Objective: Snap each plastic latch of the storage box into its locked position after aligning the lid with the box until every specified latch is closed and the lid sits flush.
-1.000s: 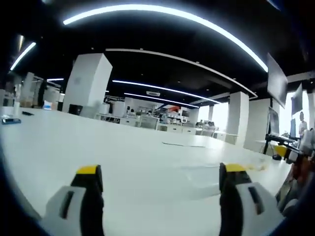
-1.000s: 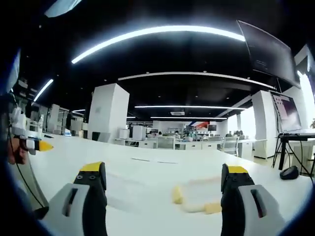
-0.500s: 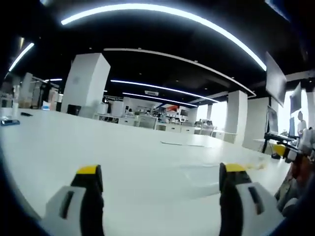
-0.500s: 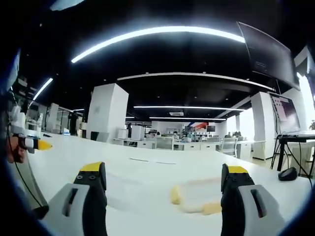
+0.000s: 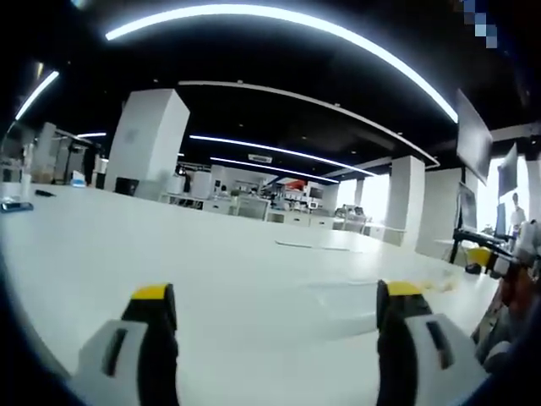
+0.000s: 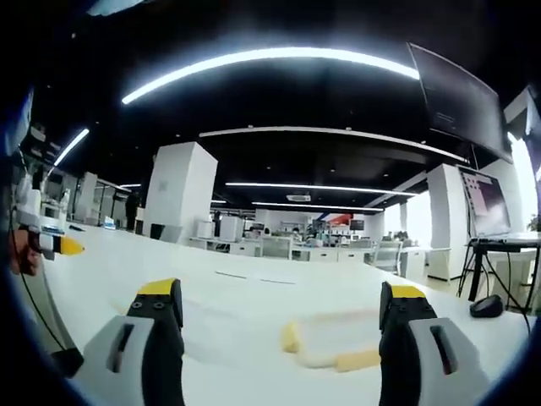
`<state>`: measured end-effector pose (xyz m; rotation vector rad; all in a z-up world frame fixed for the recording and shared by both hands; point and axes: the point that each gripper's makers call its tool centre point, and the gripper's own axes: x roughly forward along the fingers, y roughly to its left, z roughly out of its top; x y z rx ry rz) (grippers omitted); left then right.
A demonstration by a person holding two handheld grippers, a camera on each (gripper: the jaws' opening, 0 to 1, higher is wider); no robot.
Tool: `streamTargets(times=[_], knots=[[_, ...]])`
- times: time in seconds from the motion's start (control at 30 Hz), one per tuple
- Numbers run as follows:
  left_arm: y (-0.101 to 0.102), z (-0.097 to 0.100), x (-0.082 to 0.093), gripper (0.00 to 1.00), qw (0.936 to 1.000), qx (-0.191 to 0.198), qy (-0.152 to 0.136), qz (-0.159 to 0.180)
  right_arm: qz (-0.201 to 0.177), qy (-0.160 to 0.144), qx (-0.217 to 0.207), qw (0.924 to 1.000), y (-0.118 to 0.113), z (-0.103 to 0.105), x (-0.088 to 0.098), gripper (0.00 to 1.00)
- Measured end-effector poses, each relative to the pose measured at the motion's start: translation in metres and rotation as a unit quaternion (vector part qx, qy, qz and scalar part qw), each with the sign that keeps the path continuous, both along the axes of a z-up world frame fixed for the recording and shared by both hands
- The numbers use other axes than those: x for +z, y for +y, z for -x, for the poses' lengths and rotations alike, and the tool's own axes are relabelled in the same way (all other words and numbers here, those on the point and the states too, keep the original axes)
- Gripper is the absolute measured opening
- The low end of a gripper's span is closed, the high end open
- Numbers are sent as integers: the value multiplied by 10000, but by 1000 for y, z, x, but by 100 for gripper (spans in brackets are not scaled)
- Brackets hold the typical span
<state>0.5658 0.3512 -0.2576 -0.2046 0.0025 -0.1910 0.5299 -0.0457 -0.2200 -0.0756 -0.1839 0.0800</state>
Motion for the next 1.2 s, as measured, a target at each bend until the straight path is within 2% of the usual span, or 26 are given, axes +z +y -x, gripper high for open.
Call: streamTargets(times=[1.1,1.2], knots=[[-6,-1,-9,100,9998,-123,123,6,85,104,57,9999,1,-3,-6,99],[-6,-1,-9,100,9999,-116,126,1,43,265,66,9996,0,-5,-11,99]])
